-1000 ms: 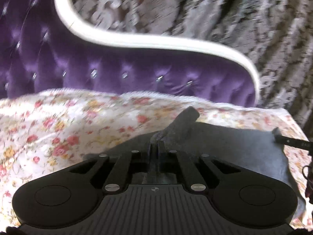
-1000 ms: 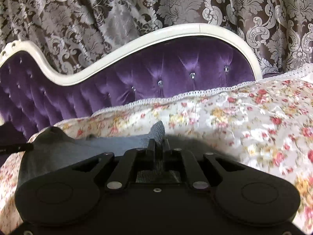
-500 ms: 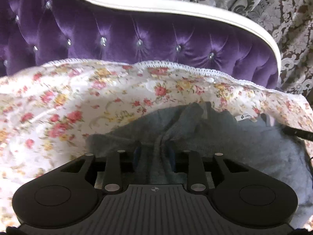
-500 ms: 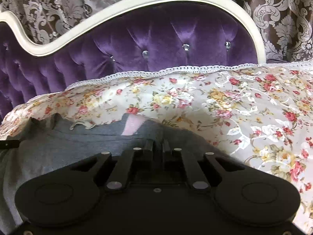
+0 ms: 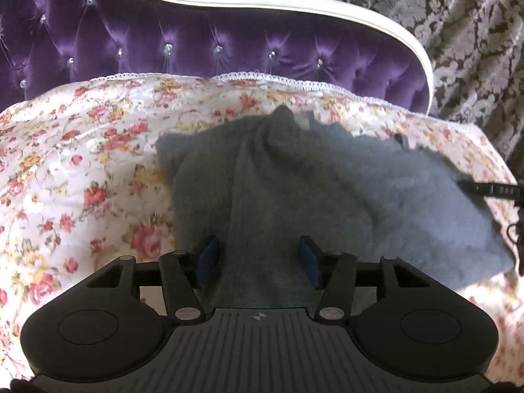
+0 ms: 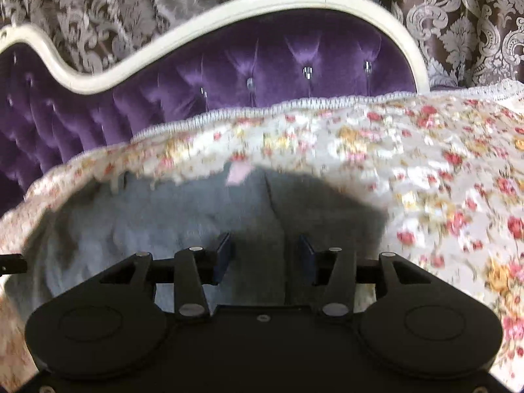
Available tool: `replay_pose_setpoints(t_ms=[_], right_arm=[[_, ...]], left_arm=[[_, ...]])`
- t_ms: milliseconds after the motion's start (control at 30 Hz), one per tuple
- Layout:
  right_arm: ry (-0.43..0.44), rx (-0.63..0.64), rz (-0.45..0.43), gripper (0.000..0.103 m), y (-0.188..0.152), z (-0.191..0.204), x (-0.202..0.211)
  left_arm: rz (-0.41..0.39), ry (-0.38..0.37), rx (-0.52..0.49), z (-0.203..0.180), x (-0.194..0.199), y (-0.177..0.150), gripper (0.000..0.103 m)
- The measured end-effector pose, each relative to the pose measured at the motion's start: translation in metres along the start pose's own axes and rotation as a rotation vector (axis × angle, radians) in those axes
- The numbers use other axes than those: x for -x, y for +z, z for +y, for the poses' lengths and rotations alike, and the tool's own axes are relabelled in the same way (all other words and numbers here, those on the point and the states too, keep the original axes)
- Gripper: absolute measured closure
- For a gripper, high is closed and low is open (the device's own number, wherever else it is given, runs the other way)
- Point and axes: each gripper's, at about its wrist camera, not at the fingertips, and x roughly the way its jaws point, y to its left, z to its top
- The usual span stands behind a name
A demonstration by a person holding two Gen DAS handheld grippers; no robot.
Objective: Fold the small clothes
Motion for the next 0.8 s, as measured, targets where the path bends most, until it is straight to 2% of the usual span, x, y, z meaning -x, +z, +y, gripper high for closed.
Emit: replay_pose_setpoints(t_ms=[33,67,100,133,200,267,300,367,433,500,533,567,633,700,800], right_arm=[[-0.005,0.006,0.006,0.048,-0.002,0.001,-0.001],[-0.007,0.011,0.006,0.052,-0.003,0.002,-0.002],[-0.011,0.025,0.004,0.062,-0.003,0.005,-0.002],[-0.017,0.05,-0.001,0.091,-0.003,0.01,-0.002],[-0.05,0.136,-0.013,0.091,-0.002,0.024,0.0],[-0.137,0.199,-0.051,0.092,0.002,0.031,0.002],[-0.171,0.189,-0.061,0.092,0.006,0.028,0.001],[-0.215,0.119,-0.025,0.093,0.013,0.013,-0.009],[-0.24,0.119,0.014,0.093,0.012,0.008,-0.02],[-0.247,0.141,0.019,0.088,0.011,0.011,-0.022],[-0.249,0.133,0.006,0.083,0.012,0.014,-0.019],[-0.255,0.122,-0.016,0.066,0.015,0.016,-0.014],[-0.267,0.117,-0.073,0.053,0.02,0.025,-0.003],[-0.229,0.147,-0.109,0.053,0.027,0.04,0.005],[-0.079,0.199,-0.085,0.049,0.037,0.07,0.004]], left_arm=[[0.0,0.002,-0.008,-0.001,0.0,0.001,0.051],[0.007,0.004,-0.015,-0.002,-0.001,0.003,0.051],[0.012,0.002,-0.02,-0.002,0.0,0.004,0.051],[0.015,-0.003,-0.018,-0.002,0.0,0.005,0.051],[0.024,-0.014,0.0,0.002,0.0,0.004,0.051],[0.025,-0.021,0.016,0.005,0.002,0.003,0.051],[0.027,-0.022,0.018,0.006,0.003,0.002,0.051],[0.031,-0.02,0.02,0.005,0.004,0.002,0.051],[0.035,-0.015,0.017,0.004,0.004,0.002,0.051],[0.04,-0.014,0.019,0.003,0.004,0.003,0.051],[0.043,-0.014,0.023,0.003,0.004,0.004,0.05],[0.046,-0.016,0.028,0.004,0.004,0.005,0.05],[0.051,-0.021,0.037,0.004,0.004,0.006,0.049],[0.057,-0.029,0.04,0.005,0.004,0.007,0.049],[0.063,-0.039,0.035,0.004,0.004,0.006,0.046]])
